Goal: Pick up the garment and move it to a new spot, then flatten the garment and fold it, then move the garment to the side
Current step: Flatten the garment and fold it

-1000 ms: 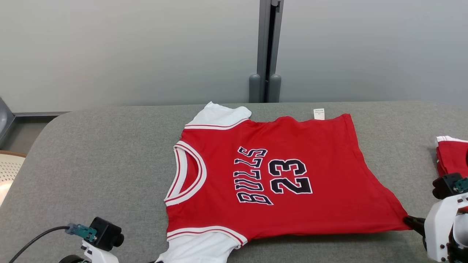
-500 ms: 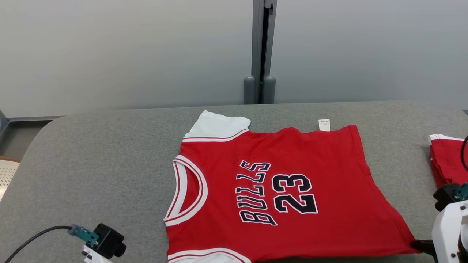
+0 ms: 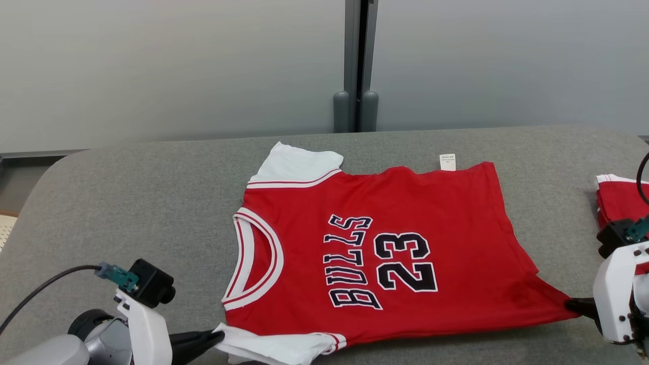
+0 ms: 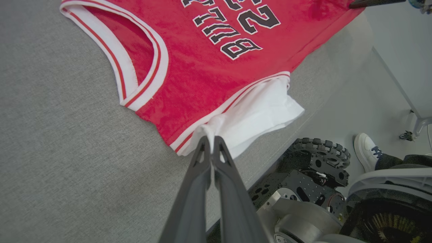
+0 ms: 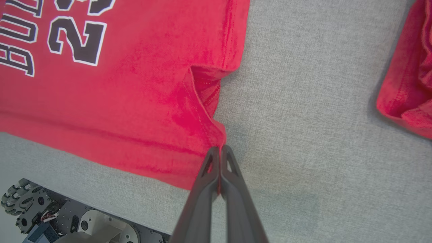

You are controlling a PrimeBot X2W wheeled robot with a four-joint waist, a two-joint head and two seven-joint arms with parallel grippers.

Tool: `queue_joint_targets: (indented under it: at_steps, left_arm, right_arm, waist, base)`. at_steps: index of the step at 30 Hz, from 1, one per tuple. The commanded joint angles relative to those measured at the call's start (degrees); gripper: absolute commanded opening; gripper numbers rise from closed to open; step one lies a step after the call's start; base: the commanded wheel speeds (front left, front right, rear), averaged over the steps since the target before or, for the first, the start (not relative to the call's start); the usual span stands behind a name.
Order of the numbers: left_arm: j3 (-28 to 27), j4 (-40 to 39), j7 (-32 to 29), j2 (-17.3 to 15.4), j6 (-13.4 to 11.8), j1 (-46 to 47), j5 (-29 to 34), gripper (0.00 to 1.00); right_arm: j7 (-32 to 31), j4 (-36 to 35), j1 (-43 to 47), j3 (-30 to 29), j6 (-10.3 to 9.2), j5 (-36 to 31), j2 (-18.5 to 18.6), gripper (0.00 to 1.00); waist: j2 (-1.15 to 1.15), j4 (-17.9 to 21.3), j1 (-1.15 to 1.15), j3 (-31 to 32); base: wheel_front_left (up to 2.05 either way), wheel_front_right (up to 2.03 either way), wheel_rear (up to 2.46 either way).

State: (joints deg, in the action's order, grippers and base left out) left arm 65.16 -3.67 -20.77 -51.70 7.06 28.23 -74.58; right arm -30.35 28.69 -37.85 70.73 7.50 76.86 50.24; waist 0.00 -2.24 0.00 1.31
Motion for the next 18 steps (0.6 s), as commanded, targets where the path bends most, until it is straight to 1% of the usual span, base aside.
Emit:
queue_joint_targets:
  at_steps: [1,8,13,18]
  left_arm:
    - [-0.59,0.48,0.32,0.23,0.08,1.23,0.49,0.00]
    - [-1.79,2.70,0.59,2.15,0.30,6.99,3.98,0.00]
    - [-1.29,5.84,0.06,4.06,0.48,12.00,7.17,0.00]
    - [-0.14,8.66,0.92,6.48,0.46,16.29,8.69,0.00]
  right_arm:
    - [-0.39,0.40,-1.00,-0.28,-0.01,-0.50,-0.26,0.00]
    - [-1.37,3.05,-4.94,-1.02,-0.01,-1.89,-2.71,0.00]
    - [-0.95,5.75,-7.50,-1.76,-0.01,-2.58,-5.14,0.00]
    - [-0.40,7.98,-9.76,-2.01,-0.01,-3.35,-7.29,0.00]
  waist:
    - [0.00,0.17,0.00,-0.53]
    - [0.00,0.73,0.00,-4.33]
    - [0.00,1.14,0.00,-7.25]
    - [0.00,1.62,0.00,-9.67]
  base:
    - [0.00,0.00,0.00]
    - [0.00,0.00,0.00]
    - [0.00,0.00,0.00]
    - [0.00,0.00,0.00]
